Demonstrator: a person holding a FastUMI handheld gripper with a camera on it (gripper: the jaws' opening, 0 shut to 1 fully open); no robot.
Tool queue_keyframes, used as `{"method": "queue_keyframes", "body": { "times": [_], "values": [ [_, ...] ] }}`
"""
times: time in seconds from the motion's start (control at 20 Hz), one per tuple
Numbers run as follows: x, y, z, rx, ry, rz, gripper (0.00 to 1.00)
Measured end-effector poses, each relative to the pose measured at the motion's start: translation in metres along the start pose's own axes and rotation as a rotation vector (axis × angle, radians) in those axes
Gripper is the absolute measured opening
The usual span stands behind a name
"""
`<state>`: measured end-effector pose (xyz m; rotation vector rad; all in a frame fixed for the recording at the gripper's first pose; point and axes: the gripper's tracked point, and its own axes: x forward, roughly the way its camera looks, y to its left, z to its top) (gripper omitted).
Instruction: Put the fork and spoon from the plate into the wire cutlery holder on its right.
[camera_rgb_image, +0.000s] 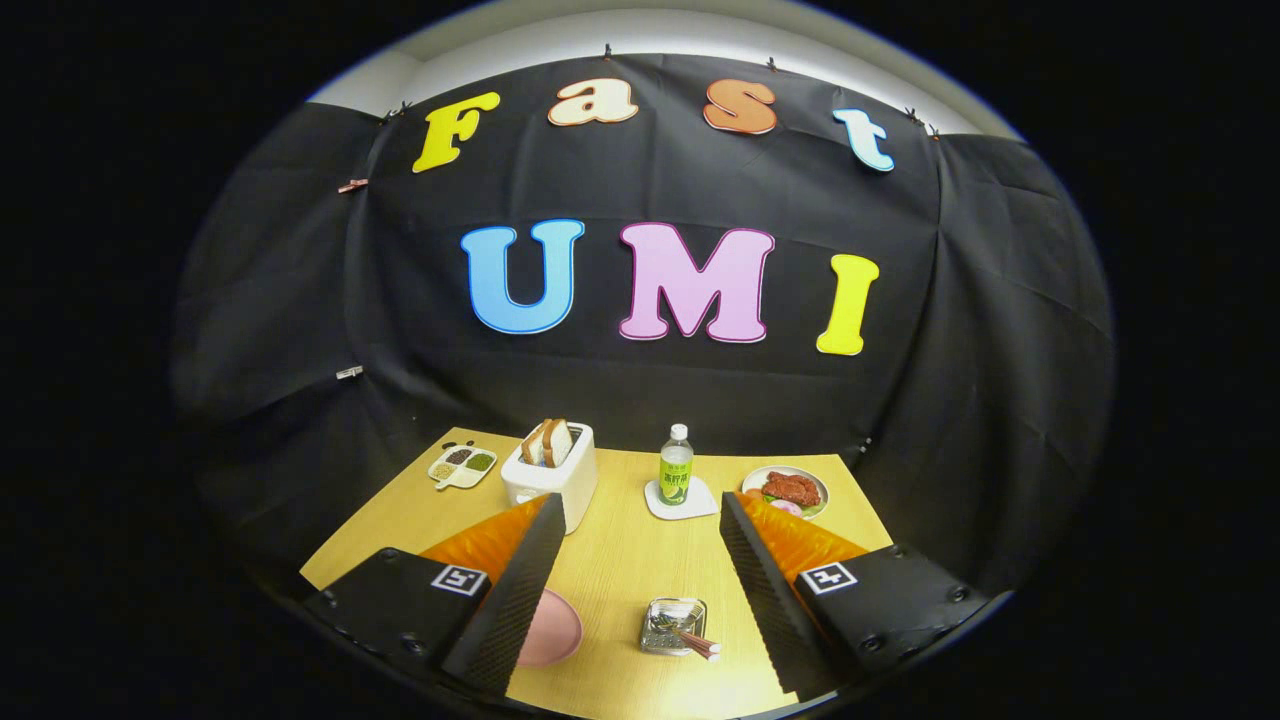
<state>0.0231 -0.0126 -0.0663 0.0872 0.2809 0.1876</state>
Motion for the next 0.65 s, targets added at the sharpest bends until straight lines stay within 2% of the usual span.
{"method": "queue_keyframes", "body": {
  "times": [0.65],
  "values": [
    [-0.0033, -0.0019, 0.0053, -0.008, -0.011, -0.006, 0.97]
  ]
}}
